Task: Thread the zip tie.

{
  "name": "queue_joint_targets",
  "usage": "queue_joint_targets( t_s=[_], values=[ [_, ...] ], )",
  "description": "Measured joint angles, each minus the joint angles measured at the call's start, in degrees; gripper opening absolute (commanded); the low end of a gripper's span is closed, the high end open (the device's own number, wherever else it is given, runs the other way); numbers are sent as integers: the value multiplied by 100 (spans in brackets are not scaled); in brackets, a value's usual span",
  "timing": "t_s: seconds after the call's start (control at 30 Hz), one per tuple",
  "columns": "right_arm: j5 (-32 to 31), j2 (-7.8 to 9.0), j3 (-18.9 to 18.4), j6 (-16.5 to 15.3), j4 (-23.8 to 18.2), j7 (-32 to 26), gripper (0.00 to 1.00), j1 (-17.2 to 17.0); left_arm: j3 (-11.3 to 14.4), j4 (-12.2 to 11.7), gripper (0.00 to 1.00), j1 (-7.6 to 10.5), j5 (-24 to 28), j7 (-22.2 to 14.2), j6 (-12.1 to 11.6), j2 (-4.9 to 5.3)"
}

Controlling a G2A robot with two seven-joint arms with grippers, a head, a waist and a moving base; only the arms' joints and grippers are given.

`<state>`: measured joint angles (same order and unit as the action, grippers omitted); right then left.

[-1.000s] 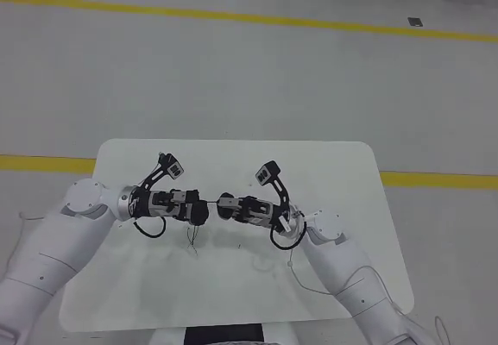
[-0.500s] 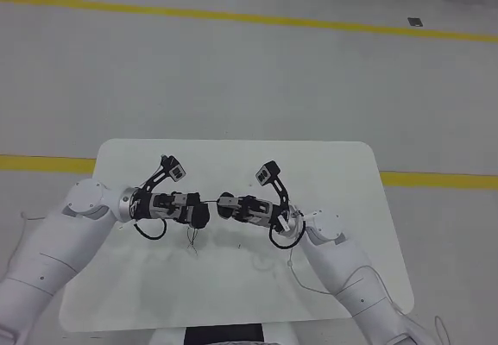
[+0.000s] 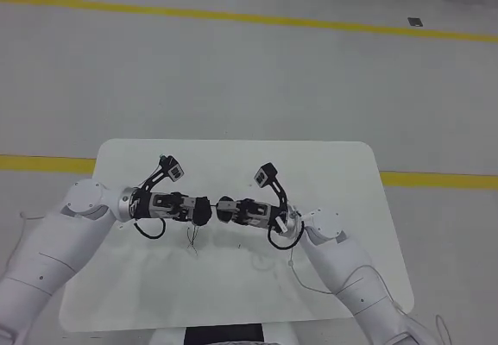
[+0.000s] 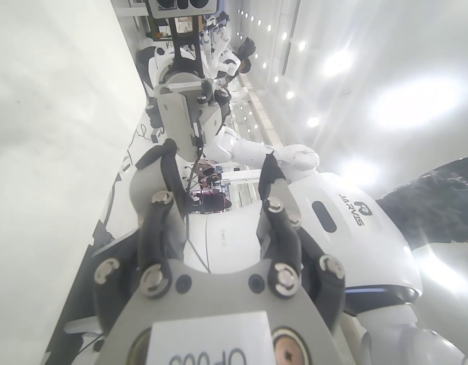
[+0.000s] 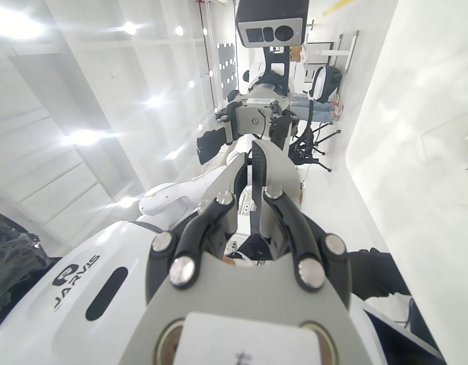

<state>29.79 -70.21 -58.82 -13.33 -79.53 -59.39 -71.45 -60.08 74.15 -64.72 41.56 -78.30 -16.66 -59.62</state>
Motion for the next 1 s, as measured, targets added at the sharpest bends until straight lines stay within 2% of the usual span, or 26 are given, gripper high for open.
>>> queue_joint_targets(
  t_s=[1.0],
  values=[
    [-151, 27, 135, 103, 16, -100, 0, 79, 129, -3, 14, 48, -161, 179, 64, 47]
  ],
)
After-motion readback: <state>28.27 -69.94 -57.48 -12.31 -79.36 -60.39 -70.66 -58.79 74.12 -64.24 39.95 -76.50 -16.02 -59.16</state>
